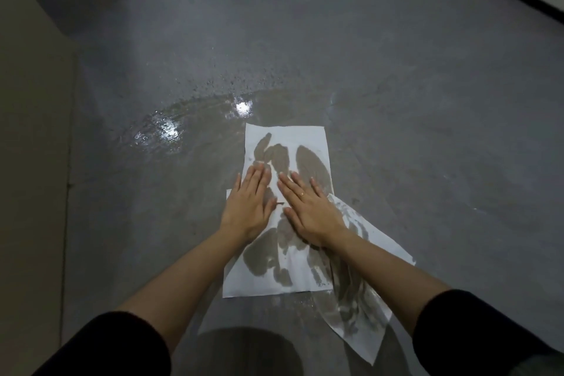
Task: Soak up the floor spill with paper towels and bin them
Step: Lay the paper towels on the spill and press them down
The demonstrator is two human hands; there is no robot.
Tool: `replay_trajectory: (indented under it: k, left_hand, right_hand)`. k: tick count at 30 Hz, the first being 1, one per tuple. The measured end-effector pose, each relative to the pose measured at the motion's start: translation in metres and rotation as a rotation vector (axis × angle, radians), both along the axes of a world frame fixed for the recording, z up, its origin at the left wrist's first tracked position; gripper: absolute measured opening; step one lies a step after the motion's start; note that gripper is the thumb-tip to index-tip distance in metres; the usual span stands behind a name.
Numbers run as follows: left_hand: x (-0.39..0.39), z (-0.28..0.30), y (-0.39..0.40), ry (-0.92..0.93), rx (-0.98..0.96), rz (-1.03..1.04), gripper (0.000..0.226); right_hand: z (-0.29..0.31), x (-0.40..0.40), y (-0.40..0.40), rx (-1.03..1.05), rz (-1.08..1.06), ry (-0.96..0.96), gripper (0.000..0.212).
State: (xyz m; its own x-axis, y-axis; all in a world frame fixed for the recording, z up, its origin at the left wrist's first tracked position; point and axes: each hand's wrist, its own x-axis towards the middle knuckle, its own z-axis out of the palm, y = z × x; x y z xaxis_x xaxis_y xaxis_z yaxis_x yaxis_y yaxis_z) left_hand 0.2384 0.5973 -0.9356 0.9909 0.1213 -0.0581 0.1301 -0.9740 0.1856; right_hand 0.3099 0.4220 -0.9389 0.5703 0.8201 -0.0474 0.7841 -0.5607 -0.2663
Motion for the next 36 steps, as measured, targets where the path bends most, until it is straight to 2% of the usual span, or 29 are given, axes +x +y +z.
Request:
replay_trajectory:
  k: [2,5,7,9,11,14,17,21,25,30,32,34,36]
  left_hand:
    - [0.007,0.016,0.004,-0.059,-0.115,0.054,0.059]
    - [0.003,0.036,-0.003,-0.321,-0.360,0.240,0.040]
    - [-0.016,0.033,-0.024,-0.423,-0.424,0.240,0.044]
    - [-0.036,0.021,-0.042,-0.406,-0.484,0.196,0.053]
    - [-0.046,0.005,-0.044,-0.362,-0.457,0.184,0.058]
    - [-0.045,-0.002,-0.043,-0.326,-0.388,0.120,0.062]
    - [-0.044,0.001,-0.042,-0.315,-0.393,0.128,0.062]
    - [-0.047,0.004,-0.041,-0.324,-0.428,0.159,0.061]
    - [-0.047,0.011,-0.040,-0.363,-0.405,0.132,0.061]
    - [-0.047,0.012,-0.039,-0.339,-0.382,0.183,0.064]
    - [-0.046,0.011,-0.039,-0.326,-0.392,0.182,0.066]
    - [-0.045,0.012,-0.038,-0.317,-0.388,0.177,0.065]
    - [-0.046,0.012,-0.038,-0.306,-0.384,0.179,0.065]
  right_hand:
    - [0.012,0.008,0.009,0.055,-0.030,0.030,0.050]
    - [0.031,0.023,0.026,0.211,-0.091,0.057,0.036]
    - [0.030,0.031,0.036,0.257,-0.097,0.044,0.041]
    - [0.022,0.032,0.044,0.186,-0.052,0.059,0.053]
    - [0.010,0.026,0.047,0.070,0.021,0.078,0.063]
    - [-0.001,0.019,0.041,-0.042,0.086,0.007,0.065]
    - [-0.003,0.018,0.041,-0.050,0.085,0.014,0.065]
    - [0.011,0.036,0.044,0.076,0.078,0.194,0.066]
    - [0.010,0.036,0.035,0.017,0.265,0.052,0.057]
    - [0.007,0.034,0.032,-0.012,0.279,0.140,0.058]
    - [0.015,0.047,0.035,0.068,0.227,0.174,0.057]
    - [0.020,0.064,0.040,0.143,0.022,0.123,0.064]
    - [0.020,0.081,0.044,0.093,-0.194,0.094,0.072]
